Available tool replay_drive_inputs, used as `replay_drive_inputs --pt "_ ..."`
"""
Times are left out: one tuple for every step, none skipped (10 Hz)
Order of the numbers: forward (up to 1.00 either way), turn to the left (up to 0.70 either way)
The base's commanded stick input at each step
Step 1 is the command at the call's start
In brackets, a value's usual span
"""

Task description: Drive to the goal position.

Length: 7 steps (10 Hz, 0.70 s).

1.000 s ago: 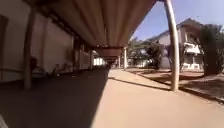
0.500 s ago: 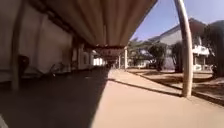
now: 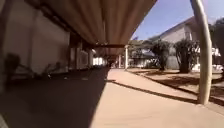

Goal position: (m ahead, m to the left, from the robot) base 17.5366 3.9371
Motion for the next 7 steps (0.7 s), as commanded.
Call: replay_drive_inputs --pt "0.85 0.00" --pt "0.85 0.00" --pt "0.85 0.00" --pt "0.85 0.00" --pt "0.85 0.00" --pt "0.85 0.00" --pt "0.85 0.00"
